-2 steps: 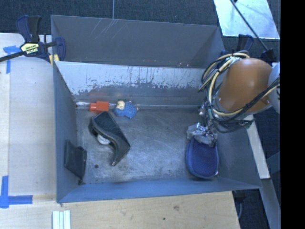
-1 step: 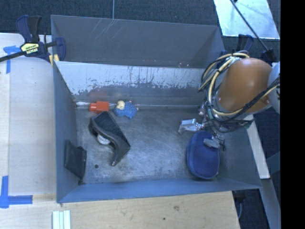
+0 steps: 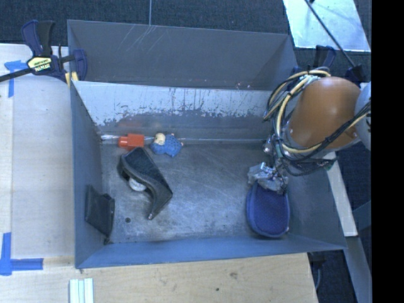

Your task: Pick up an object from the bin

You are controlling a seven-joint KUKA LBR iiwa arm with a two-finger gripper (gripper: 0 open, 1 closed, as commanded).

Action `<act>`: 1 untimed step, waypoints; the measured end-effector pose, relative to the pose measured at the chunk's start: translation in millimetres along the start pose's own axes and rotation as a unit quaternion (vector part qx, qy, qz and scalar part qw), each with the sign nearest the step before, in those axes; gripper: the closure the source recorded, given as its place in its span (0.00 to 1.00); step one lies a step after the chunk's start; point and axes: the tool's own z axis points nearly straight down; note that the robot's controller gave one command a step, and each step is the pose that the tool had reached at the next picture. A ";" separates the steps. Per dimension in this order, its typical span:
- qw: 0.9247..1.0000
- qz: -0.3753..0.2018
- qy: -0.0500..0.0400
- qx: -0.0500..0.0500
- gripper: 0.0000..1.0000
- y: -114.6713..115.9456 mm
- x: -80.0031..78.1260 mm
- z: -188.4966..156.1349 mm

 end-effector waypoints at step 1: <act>1.000 0.000 -0.001 0.000 0.00 0.4 -1.0 0.0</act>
Offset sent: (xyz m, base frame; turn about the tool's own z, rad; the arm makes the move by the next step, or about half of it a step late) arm 0.0000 0.0000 0.0000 0.0000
